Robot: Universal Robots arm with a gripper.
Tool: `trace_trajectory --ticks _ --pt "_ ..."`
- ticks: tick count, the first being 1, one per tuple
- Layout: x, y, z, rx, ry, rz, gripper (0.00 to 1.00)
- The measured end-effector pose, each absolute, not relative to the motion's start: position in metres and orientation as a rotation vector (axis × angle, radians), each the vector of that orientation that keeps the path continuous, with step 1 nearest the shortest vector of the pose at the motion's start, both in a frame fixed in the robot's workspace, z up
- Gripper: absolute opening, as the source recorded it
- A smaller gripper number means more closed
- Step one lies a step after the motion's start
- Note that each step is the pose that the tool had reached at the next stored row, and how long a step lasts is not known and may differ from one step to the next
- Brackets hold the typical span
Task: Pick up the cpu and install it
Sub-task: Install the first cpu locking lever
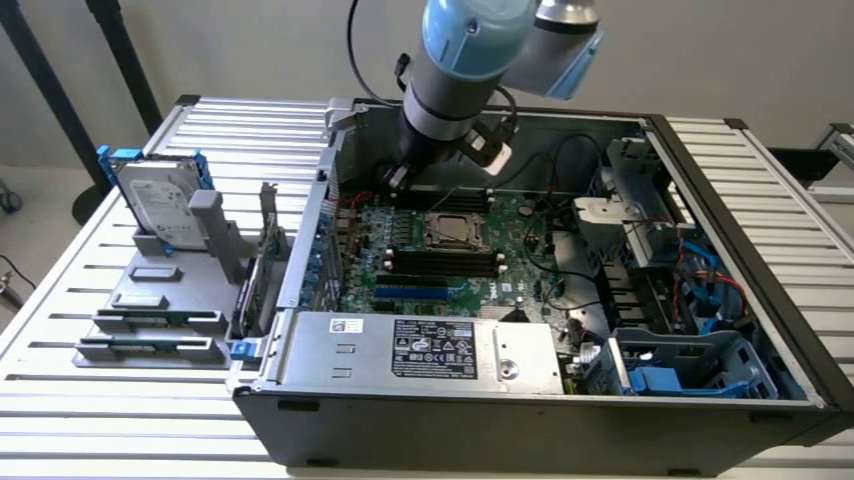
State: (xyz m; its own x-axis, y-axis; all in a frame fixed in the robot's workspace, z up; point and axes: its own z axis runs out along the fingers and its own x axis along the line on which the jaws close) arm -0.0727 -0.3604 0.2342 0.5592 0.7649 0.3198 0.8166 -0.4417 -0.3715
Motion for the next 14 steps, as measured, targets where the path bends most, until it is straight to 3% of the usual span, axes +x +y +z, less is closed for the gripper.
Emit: trace_trajectory --ticks 14 --pt "-0.0726 -0.3605 0.2237 -2.328 -1.302 -0.235 0.11"
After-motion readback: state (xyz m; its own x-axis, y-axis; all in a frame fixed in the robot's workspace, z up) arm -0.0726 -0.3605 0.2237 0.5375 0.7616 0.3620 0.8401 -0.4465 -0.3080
